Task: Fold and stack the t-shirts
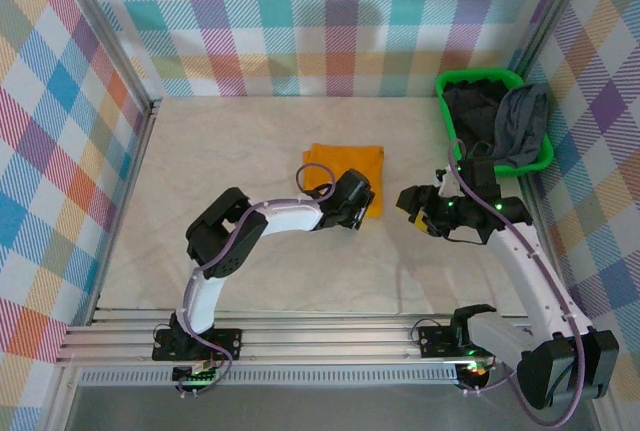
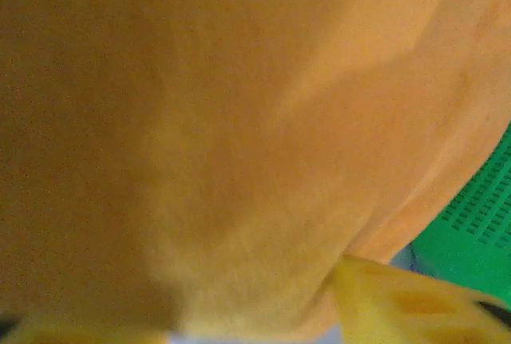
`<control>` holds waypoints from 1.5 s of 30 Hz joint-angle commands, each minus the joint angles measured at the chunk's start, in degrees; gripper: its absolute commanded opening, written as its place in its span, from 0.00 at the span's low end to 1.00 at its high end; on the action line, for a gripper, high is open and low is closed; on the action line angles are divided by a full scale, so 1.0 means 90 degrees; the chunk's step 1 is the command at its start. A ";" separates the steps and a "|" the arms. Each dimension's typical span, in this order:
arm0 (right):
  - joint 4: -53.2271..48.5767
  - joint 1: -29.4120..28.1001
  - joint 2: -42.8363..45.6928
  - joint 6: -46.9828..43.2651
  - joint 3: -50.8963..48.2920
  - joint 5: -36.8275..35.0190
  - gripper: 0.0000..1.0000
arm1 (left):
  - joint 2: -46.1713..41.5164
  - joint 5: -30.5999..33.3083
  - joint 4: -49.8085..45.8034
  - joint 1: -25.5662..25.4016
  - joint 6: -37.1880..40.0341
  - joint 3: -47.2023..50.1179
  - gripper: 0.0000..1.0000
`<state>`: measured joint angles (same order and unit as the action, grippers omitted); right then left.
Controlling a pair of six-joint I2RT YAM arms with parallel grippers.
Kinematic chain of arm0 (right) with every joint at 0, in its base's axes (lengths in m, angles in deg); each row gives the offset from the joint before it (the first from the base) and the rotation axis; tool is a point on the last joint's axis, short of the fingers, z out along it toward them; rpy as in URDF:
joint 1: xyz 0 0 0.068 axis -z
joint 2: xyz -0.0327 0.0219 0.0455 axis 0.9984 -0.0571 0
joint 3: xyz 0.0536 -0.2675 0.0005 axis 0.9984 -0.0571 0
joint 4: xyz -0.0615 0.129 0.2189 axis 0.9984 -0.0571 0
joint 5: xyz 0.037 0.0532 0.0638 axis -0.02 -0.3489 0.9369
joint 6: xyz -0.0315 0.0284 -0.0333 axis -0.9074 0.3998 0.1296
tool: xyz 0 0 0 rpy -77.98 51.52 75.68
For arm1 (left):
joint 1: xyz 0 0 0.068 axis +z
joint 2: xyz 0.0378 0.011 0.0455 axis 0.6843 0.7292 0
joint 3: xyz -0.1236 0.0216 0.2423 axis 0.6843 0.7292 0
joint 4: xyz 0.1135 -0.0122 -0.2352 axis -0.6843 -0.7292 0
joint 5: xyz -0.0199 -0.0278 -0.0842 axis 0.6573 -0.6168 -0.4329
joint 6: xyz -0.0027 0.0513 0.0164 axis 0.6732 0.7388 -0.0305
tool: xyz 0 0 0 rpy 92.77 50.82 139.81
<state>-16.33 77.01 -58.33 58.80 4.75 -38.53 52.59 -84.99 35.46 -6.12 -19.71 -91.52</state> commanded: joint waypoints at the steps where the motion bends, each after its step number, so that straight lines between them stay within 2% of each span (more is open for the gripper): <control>1: -0.0161 0.0008 0.0154 0.0058 -0.0056 0.0217 0.61 | 0.0303 0.0490 0.0514 0.0130 -0.0176 0.0186 0.31; 3: -0.0173 0.0007 0.0145 0.0085 -0.0039 0.0235 0.60 | 0.0345 0.0484 0.0725 0.0299 -0.0226 0.0299 0.12; 5: -0.0153 0.0013 0.0126 0.0118 -0.0018 0.0259 0.59 | 0.0239 0.0490 0.0807 0.0506 -0.0177 0.0448 0.01; 9: -0.0088 0.0004 0.0088 0.0178 0.0049 0.0211 0.58 | -0.0342 0.0424 0.0761 0.1186 0.0243 0.0967 0.00; 13: 0.0046 0.0005 0.0000 0.0257 0.0061 0.0152 0.58 | -0.0990 -0.0089 0.0477 0.2345 0.1256 0.1485 0.00; 16: 0.0179 0.0000 -0.0096 0.0304 0.0033 0.0136 0.57 | -0.1115 -0.0705 0.0450 0.3363 0.2088 0.1581 0.00; 18: 0.0270 -0.0004 -0.0170 0.0356 0.0002 0.0136 0.57 | -0.0937 -0.1261 0.0506 0.4013 0.2895 0.1366 0.00; 21: 0.0396 -0.0005 -0.0277 0.0431 -0.0017 0.0118 0.57 | -0.0408 -0.1955 -0.0083 0.4877 0.4199 0.0561 0.00; 25: 0.0467 -0.0005 -0.0434 0.0443 0.0021 0.0081 0.57 | 0.0180 -0.2305 -0.0479 0.5754 0.4863 -0.0256 0.00; 32: 0.0469 -0.0014 -0.0567 0.0428 0.0094 0.0072 0.56 | 0.1185 -0.2423 -0.1244 0.6366 0.5262 -0.2005 0.00; 38: 0.1147 -0.0024 -0.0340 0.0434 0.0122 0.0404 0.58 | 0.1350 -0.2664 -0.1098 0.6417 0.5113 -0.2411 0.02; 41: 0.2126 -0.0024 0.0028 0.0679 -0.0044 0.0597 0.61 | 0.1026 -0.2822 -0.0753 0.6330 0.4839 -0.2124 0.15; 44: 0.2858 -0.0024 0.0294 0.1003 -0.0240 0.0508 0.65 | 0.0565 -0.2900 -0.0475 0.6190 0.4629 -0.1731 0.39; 45: 0.2980 -0.0024 0.0291 0.1068 -0.0254 0.0476 0.66 | 0.0405 -0.2914 -0.0418 0.6137 0.4627 -0.1598 0.43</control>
<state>1.57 77.01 -56.95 65.45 3.66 -35.38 62.71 -109.19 28.77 50.60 23.37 -108.00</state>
